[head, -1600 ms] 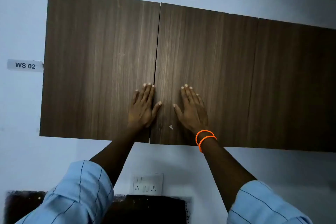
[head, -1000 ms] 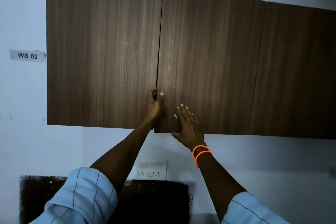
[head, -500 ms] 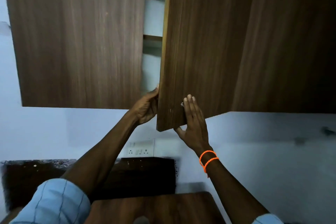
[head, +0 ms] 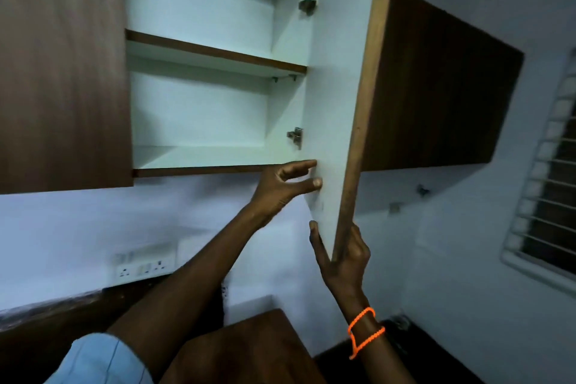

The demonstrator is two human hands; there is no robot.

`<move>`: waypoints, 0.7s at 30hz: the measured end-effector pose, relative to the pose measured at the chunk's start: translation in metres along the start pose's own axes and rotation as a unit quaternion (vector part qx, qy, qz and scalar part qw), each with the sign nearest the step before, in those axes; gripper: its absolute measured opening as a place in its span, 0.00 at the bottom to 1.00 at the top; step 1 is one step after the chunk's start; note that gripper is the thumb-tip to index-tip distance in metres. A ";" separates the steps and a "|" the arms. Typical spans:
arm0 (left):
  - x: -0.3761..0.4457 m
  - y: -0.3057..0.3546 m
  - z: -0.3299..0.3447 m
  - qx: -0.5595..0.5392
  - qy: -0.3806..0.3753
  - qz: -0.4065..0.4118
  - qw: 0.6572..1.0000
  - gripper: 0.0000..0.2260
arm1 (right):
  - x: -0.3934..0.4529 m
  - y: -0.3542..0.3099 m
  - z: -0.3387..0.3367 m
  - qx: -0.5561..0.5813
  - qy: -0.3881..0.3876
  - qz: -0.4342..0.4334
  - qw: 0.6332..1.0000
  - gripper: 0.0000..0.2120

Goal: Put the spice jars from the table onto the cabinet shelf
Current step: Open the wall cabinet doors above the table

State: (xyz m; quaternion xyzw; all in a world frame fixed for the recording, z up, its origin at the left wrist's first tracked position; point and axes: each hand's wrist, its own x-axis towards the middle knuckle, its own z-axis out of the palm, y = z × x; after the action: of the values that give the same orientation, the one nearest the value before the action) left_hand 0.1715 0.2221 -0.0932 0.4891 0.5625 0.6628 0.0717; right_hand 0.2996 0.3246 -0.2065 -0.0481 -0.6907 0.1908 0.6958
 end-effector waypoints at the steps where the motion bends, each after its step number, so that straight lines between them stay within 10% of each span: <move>1: 0.001 -0.006 0.013 -0.004 0.019 -0.017 1.000 0.29 | 0.000 0.003 -0.010 0.019 0.014 0.039 0.999 0.16; 6: 0.006 -0.033 0.065 0.004 0.094 -0.230 0.969 0.49 | 0.009 0.013 -0.040 0.186 0.109 0.252 0.943 0.16; 9: 0.014 -0.041 0.089 -0.132 0.021 -0.338 0.932 0.36 | 0.022 0.028 -0.054 0.184 0.150 0.342 0.909 0.19; 14: 0.032 -0.043 0.133 -0.214 0.017 -0.331 0.919 0.14 | 0.043 0.050 -0.076 0.162 0.123 0.405 0.892 0.04; 21: 0.042 -0.052 0.118 -0.137 0.011 -0.324 0.936 0.19 | 0.041 0.057 -0.068 0.163 0.133 0.429 0.879 0.03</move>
State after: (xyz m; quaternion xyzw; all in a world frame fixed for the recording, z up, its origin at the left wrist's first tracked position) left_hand 0.2124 0.3476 -0.1243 0.2590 0.5947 0.6795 0.3428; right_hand 0.3541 0.4043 -0.1900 -0.2503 -0.4625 0.5720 0.6295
